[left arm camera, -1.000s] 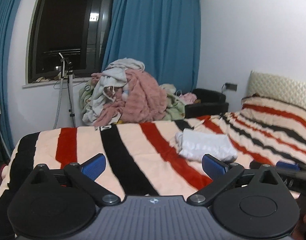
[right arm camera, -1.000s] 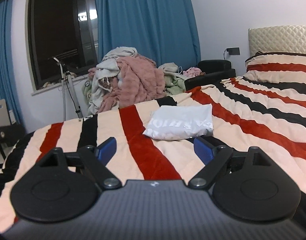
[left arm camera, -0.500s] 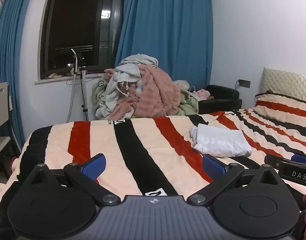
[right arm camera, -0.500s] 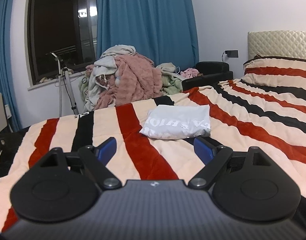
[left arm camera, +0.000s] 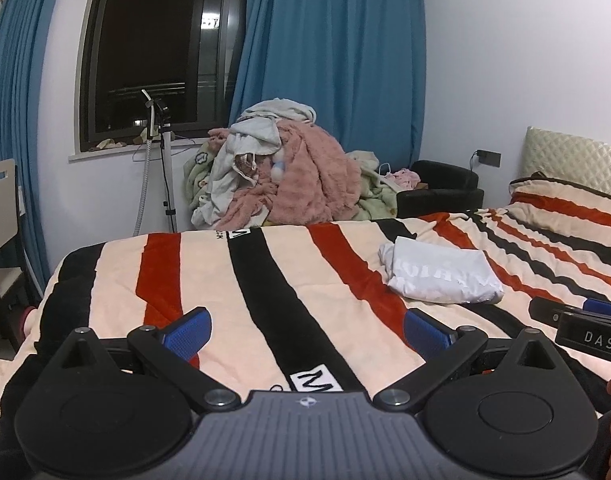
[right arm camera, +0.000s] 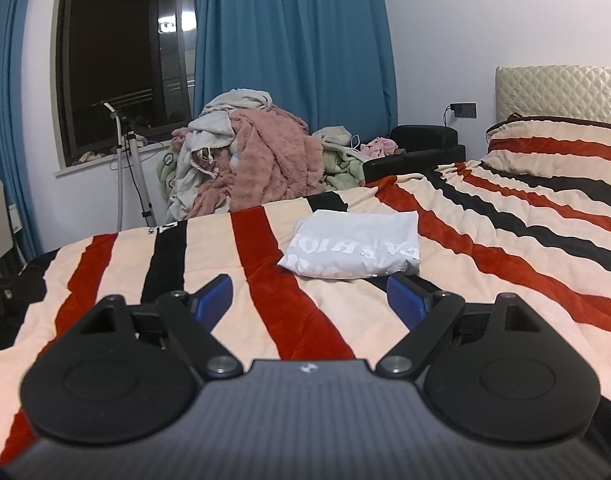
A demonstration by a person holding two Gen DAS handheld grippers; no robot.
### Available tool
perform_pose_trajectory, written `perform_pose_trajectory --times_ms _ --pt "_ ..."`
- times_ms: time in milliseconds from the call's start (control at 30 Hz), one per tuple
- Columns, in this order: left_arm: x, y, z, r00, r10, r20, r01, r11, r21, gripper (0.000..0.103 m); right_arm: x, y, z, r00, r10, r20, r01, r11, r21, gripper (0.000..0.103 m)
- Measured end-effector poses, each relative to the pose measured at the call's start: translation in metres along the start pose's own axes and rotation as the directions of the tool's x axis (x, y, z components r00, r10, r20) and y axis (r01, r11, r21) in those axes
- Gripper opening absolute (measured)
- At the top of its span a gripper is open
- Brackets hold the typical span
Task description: Fold clothes
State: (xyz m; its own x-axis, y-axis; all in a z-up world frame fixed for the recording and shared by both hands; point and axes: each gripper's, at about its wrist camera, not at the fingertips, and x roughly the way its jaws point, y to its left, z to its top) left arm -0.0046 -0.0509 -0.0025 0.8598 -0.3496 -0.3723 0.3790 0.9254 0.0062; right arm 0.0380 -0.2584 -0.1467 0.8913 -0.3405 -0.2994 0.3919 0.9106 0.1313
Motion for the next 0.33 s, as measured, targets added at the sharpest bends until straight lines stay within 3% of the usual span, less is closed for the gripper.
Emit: perform_pose_trajectory --times_ms 333 --pt "-0.0001 0.0061 -0.0020 1.000 0.015 -0.019 -0.016 0.999 -0.039 0.103 -0.0011 0.0029 -0.0003 1.000 -0.002 -0.001 0.002 1.000 -0.006 0.085"
